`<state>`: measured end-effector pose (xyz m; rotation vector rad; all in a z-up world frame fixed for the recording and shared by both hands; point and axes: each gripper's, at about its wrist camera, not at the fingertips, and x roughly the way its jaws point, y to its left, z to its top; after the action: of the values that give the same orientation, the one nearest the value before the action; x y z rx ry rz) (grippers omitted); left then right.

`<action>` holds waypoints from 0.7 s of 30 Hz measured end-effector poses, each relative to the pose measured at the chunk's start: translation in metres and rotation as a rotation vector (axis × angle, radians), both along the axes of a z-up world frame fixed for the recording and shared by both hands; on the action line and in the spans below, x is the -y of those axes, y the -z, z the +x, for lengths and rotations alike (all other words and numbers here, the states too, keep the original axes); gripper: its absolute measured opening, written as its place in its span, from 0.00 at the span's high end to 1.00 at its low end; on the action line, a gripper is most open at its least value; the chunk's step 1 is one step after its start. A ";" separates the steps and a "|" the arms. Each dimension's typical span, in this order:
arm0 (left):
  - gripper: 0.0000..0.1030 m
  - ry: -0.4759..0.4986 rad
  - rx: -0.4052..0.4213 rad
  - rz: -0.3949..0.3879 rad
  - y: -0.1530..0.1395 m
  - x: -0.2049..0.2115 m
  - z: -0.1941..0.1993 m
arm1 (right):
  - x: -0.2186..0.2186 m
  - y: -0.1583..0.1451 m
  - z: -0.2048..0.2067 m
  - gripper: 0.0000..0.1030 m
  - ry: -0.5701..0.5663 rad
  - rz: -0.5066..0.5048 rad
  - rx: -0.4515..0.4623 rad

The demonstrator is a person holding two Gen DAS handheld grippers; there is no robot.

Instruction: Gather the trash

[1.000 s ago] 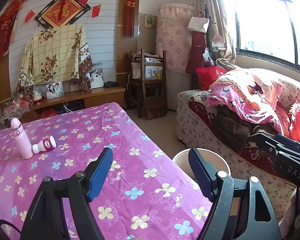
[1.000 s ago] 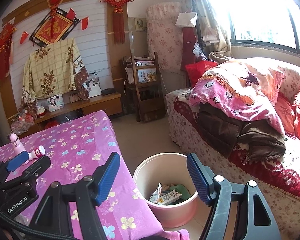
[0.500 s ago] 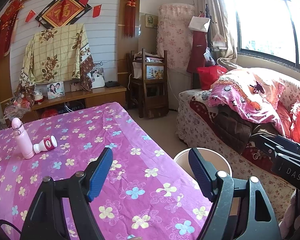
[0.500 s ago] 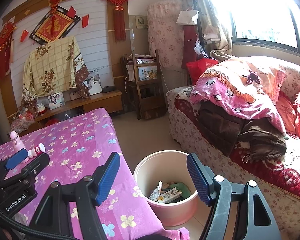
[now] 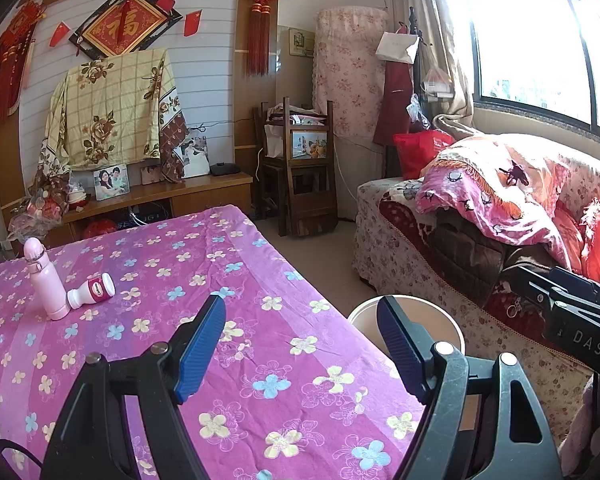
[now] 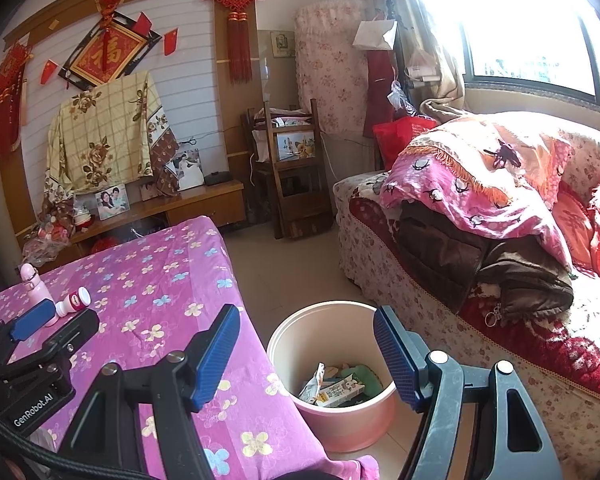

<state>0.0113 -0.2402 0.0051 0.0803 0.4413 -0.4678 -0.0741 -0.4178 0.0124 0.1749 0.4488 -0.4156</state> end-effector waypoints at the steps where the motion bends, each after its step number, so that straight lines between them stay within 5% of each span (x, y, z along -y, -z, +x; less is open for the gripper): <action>1: 0.24 0.002 -0.001 0.000 0.000 -0.001 0.000 | 0.000 0.001 0.000 0.29 0.000 0.000 -0.001; 21: 0.24 0.015 -0.013 0.000 0.005 -0.004 0.002 | 0.000 0.006 0.002 0.29 -0.003 0.002 -0.013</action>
<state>0.0137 -0.2367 -0.0002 0.0810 0.4543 -0.4830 -0.0717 -0.4177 0.0061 0.1736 0.4628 -0.4132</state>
